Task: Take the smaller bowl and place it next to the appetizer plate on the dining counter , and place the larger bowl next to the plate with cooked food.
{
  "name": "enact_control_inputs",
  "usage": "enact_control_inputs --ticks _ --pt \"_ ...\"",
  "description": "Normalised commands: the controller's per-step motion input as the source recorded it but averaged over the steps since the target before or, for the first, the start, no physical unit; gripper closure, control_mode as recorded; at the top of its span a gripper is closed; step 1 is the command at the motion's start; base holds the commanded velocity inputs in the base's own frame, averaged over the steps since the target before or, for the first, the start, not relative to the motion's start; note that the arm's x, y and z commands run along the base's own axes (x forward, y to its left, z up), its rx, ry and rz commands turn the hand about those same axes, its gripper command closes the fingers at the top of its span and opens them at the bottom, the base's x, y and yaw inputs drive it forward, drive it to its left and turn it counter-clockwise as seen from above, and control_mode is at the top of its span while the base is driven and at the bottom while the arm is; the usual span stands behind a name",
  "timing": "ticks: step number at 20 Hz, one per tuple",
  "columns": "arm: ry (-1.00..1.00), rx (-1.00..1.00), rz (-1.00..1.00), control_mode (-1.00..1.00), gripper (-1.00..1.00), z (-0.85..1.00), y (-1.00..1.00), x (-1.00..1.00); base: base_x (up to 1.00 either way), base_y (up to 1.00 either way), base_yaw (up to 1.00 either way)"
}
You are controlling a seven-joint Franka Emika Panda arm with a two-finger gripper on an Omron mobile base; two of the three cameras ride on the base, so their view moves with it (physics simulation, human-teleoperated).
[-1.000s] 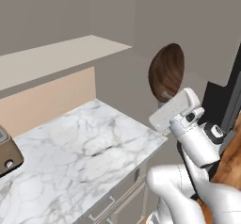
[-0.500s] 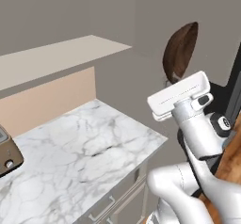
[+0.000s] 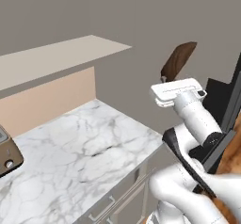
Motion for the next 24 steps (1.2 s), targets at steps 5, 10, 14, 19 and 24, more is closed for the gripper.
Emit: enact_control_inputs --ticks 5,10,14,19,24 --pt "0.21 0.39 0.40 -1.00 1.00 -0.17 0.72 -0.66 0.00 0.00 0.00" --pt "0.07 -0.11 0.22 -1.00 1.00 0.49 0.46 -1.00 0.00 0.00 0.00" --pt "0.16 -0.01 0.08 -1.00 1.00 0.36 0.00 -0.70 0.00 0.00 0.00" --pt "0.00 0.00 0.00 -1.00 1.00 0.00 0.01 -0.76 0.00 0.00 0.00" --pt "0.00 0.00 0.00 1.00 1.00 0.00 0.00 0.00 -0.99 0.01 -0.09"
